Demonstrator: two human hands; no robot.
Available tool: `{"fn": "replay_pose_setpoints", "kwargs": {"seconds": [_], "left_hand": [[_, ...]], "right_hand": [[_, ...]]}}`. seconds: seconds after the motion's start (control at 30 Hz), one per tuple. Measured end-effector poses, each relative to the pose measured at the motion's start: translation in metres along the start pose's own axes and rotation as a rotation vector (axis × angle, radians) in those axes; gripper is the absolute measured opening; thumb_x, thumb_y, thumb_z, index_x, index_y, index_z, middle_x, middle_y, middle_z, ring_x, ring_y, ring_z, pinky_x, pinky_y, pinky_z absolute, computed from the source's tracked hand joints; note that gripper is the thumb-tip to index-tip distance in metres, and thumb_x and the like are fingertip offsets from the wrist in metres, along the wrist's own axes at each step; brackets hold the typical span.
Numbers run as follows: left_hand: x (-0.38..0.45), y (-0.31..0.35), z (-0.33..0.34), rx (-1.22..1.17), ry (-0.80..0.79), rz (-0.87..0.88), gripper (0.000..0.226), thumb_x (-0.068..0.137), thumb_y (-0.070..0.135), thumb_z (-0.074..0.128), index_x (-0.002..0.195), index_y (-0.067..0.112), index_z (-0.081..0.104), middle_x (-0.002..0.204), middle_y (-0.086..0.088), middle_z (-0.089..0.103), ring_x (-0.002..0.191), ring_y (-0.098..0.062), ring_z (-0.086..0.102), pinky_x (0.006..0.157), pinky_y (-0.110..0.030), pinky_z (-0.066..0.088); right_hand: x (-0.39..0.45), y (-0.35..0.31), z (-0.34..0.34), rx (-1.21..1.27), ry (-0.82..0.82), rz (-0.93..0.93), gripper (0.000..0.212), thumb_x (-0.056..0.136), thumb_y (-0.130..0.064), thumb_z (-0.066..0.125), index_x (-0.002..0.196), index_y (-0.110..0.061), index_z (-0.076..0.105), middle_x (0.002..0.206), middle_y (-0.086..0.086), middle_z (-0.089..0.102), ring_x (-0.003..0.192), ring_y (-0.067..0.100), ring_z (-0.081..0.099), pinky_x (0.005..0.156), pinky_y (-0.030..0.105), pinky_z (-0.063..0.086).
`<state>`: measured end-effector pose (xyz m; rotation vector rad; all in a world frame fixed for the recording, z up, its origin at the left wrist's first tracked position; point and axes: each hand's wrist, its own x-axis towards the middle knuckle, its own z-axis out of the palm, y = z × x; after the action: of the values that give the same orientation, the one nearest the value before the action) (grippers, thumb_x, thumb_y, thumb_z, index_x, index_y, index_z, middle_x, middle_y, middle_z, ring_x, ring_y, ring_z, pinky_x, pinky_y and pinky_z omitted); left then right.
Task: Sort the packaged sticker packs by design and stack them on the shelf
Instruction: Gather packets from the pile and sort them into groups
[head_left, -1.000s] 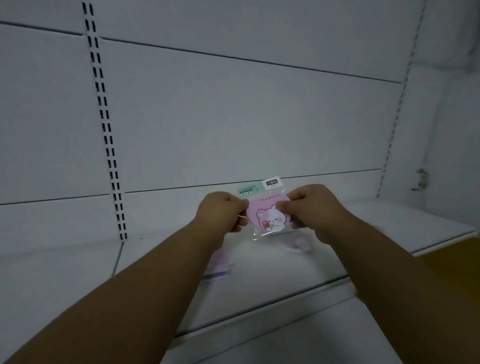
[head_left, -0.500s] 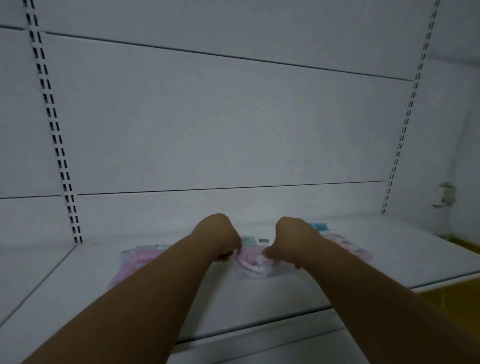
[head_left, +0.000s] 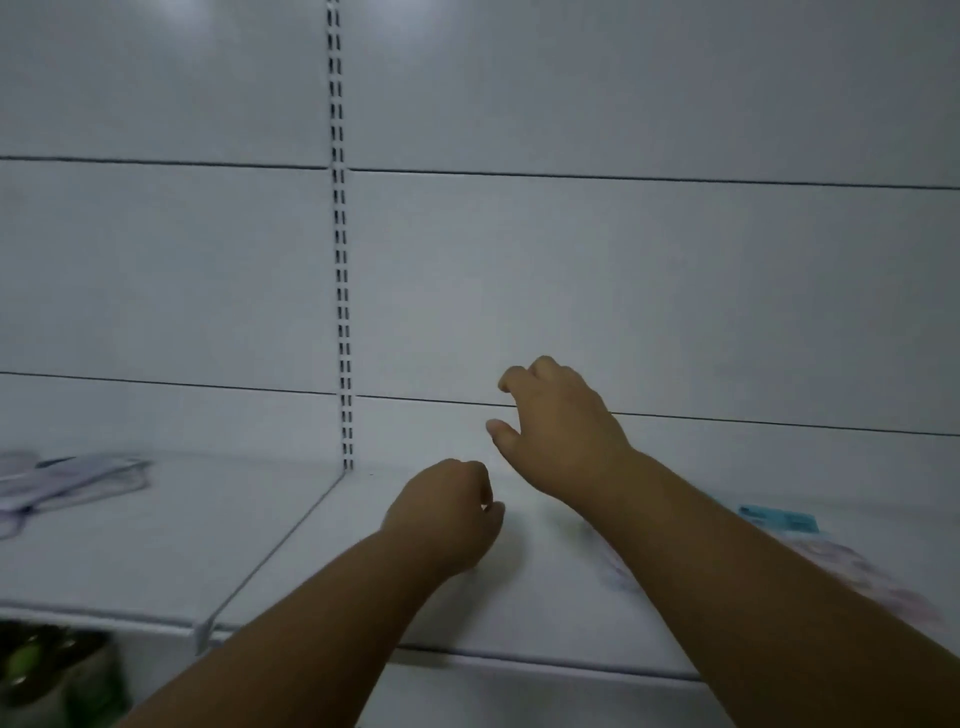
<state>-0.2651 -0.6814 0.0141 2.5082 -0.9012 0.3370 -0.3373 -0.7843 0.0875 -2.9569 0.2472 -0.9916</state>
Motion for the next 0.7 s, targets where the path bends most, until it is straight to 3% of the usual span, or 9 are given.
{"fn": "replay_pose_setpoints", "kwargs": {"seconds": [0.43, 0.6, 0.7], "left_hand": [[-0.16, -0.297, -0.175, 0.177, 0.155, -0.293, 0.03, 0.091, 0.045, 0.057, 0.111, 0.024, 0.063, 0.107, 0.004, 0.066, 0.094, -0.012, 0.06, 0.086, -0.029, 0.051], [-0.181, -0.385, -0.221, 0.221, 0.125, -0.372, 0.028, 0.091, 0.045, 0.054, 0.108, 0.024, 0.059, 0.109, 0.001, 0.065, 0.096, -0.016, 0.059, 0.075, -0.027, 0.043], [-0.164, -0.422, -0.225, 0.218, 0.128, -0.379, 0.029, 0.091, 0.043, 0.052, 0.11, 0.022, 0.06, 0.111, 0.001, 0.066, 0.098, -0.017, 0.059, 0.077, -0.029, 0.044]], "right_hand": [[0.042, -0.353, 0.05, 0.187, -0.014, -0.337, 0.043, 0.091, -0.044, 0.053, 0.125, -0.018, 0.052, 0.121, 0.008, 0.054, 0.108, 0.026, 0.052, 0.092, 0.04, 0.048], [0.067, -0.442, 0.071, 0.22, -0.083, -0.328, 0.046, 0.09, -0.047, 0.054, 0.127, -0.019, 0.051, 0.123, 0.009, 0.054, 0.109, 0.027, 0.053, 0.093, 0.042, 0.048], [0.086, -0.467, 0.089, 0.211, -0.108, -0.302, 0.048, 0.089, -0.047, 0.054, 0.128, -0.02, 0.05, 0.123, 0.008, 0.053, 0.11, 0.027, 0.052, 0.093, 0.042, 0.049]]}}
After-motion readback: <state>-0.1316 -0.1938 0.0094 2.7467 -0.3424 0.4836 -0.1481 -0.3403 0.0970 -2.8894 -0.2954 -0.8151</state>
